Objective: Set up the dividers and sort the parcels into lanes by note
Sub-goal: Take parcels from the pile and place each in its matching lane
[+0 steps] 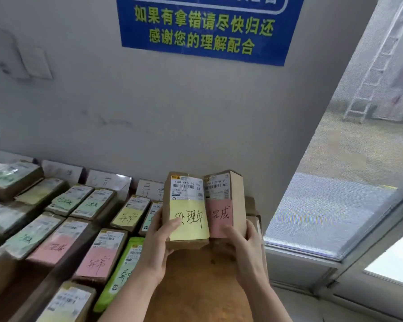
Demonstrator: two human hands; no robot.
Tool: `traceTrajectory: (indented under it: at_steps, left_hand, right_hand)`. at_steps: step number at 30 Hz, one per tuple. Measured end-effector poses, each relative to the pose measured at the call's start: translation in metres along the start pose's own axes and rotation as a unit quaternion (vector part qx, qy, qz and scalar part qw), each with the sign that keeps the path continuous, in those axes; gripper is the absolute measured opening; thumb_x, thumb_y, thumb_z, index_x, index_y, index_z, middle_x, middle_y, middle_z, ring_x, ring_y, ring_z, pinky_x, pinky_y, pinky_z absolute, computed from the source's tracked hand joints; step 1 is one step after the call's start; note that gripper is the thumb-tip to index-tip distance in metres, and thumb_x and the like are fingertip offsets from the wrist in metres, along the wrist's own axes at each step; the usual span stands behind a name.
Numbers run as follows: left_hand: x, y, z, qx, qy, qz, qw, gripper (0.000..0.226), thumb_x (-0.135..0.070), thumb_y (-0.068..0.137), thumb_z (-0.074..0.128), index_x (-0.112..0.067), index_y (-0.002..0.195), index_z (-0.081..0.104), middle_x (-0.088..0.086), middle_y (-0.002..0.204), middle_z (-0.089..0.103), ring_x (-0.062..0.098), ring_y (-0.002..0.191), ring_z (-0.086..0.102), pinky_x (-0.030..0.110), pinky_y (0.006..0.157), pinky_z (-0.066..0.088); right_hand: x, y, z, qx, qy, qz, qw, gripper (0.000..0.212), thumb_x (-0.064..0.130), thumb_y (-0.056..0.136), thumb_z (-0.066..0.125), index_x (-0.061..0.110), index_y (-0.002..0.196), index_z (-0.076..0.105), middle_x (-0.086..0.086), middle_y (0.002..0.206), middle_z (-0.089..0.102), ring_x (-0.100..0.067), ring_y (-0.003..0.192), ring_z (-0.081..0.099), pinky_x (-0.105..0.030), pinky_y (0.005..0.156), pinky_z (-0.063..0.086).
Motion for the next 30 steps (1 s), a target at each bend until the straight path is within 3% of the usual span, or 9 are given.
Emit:
traceTrajectory:
  at_steps: [3, 6, 8, 11, 15, 18, 21, 26, 30]
  left_hand:
    - [-0.005, -0.015, -0.019, -0.023, -0.008, -0.002, 1.0, 0.062, -0.028, 0.064, 0.075, -0.024, 0.124, 0.062, 0.007, 0.104, 0.074, 0.025, 0.096, 0.068, 0.032, 0.068, 0.049]
    - [-0.009, -0.028, -0.041, -0.049, -0.013, 0.004, 0.999, 0.059, -0.027, 0.068, 0.076, -0.023, 0.125, 0.062, 0.008, 0.103, 0.075, 0.025, 0.093, 0.069, 0.033, 0.069, 0.05]
    - [-0.013, -0.036, -0.055, -0.063, -0.019, 0.01, 0.998, 0.044, -0.022, 0.08, 0.068, -0.023, 0.123, 0.063, 0.008, 0.101, 0.075, 0.027, 0.095, 0.069, 0.034, 0.07, 0.052]
    - [-0.02, -0.047, -0.079, -0.082, -0.021, 0.018, 0.996, 0.029, -0.017, 0.089, 0.063, -0.026, 0.117, 0.065, 0.006, 0.095, 0.076, 0.028, 0.094, 0.069, 0.037, 0.073, 0.053]
    - [-0.031, -0.064, -0.116, -0.082, -0.029, 0.012, 0.996, 0.029, -0.019, 0.089, 0.064, -0.025, 0.116, 0.066, 0.006, 0.096, 0.076, 0.027, 0.094, 0.069, 0.036, 0.07, 0.052]
    - [-0.041, -0.078, -0.149, -0.079, -0.025, 0.01, 0.997, 0.03, -0.019, 0.091, 0.062, -0.023, 0.12, 0.065, 0.006, 0.098, 0.076, 0.026, 0.091, 0.069, 0.033, 0.064, 0.049]
    - [-0.052, -0.091, -0.185, -0.067, -0.019, -0.001, 0.998, 0.029, -0.019, 0.092, 0.062, -0.027, 0.119, 0.065, 0.005, 0.1, 0.076, 0.025, 0.094, 0.069, 0.035, 0.07, 0.051]
    - [-0.067, -0.11, -0.242, -0.052, -0.015, -0.027, 0.998, 0.028, -0.019, 0.091, 0.063, -0.029, 0.117, 0.064, 0.009, 0.1, 0.075, 0.033, 0.093, 0.07, 0.042, 0.076, 0.054]
    - [-0.081, -0.123, -0.279, -0.054, -0.014, -0.024, 0.998, 0.035, -0.019, 0.091, 0.062, -0.028, 0.125, 0.061, 0.008, 0.099, 0.076, 0.029, 0.091, 0.072, 0.039, 0.07, 0.054]
  right_hand:
    - [-0.004, -0.011, 0.012, 0.006, 0.017, 0.008, 1.0, 0.055, 0.047, 0.054, 0.072, 0.018, 0.101, 0.065, -0.004, 0.091, 0.073, -0.038, 0.093, 0.067, -0.05, 0.082, 0.055]
    - [-0.003, -0.025, 0.026, 0.009, 0.01, -0.005, 1.0, 0.074, 0.055, 0.055, 0.068, 0.025, 0.122, 0.057, -0.002, 0.107, 0.07, -0.028, 0.103, 0.067, -0.043, 0.089, 0.055]
    - [-0.002, -0.036, 0.038, 0.015, 0.003, -0.008, 1.0, 0.084, 0.06, 0.056, 0.066, 0.029, 0.133, 0.049, -0.001, 0.116, 0.067, -0.023, 0.108, 0.065, -0.045, 0.096, 0.053]
    - [-0.002, -0.054, 0.059, 0.03, -0.005, -0.015, 0.999, 0.085, 0.06, 0.061, 0.064, 0.028, 0.138, 0.049, 0.002, 0.119, 0.067, -0.02, 0.114, 0.062, -0.046, 0.101, 0.05]
    - [-0.006, -0.08, 0.091, 0.036, -0.013, -0.019, 0.999, 0.083, 0.058, 0.065, 0.062, 0.028, 0.141, 0.046, 0.003, 0.124, 0.065, -0.014, 0.115, 0.06, -0.045, 0.102, 0.049]
    - [-0.01, -0.104, 0.121, 0.042, -0.013, -0.014, 0.999, 0.073, 0.052, 0.071, 0.059, 0.03, 0.139, 0.045, 0.003, 0.123, 0.065, -0.012, 0.113, 0.059, -0.038, 0.1, 0.048]
    - [-0.012, -0.131, 0.155, 0.044, -0.013, -0.012, 0.999, 0.064, 0.057, 0.079, 0.064, 0.03, 0.134, 0.047, 0.003, 0.118, 0.067, -0.011, 0.109, 0.062, -0.032, 0.094, 0.049]
    - [-0.033, -0.168, 0.207, 0.018, -0.021, 0.023, 0.999, 0.073, 0.06, 0.069, 0.065, 0.032, 0.134, 0.049, 0.004, 0.114, 0.07, -0.018, 0.112, 0.064, -0.048, 0.103, 0.048]
    - [-0.045, -0.19, 0.238, 0.019, -0.041, 0.054, 0.998, 0.033, 0.045, 0.086, 0.062, 0.04, 0.118, 0.056, 0.008, 0.115, 0.066, -0.012, 0.11, 0.058, -0.038, 0.098, 0.045]
Point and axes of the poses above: each hand's wrist, its own y-axis towards the middle knuckle, its own z-axis out of the palm, x = y × z, the point moved 5 cm from there along y, towards the middle knuckle
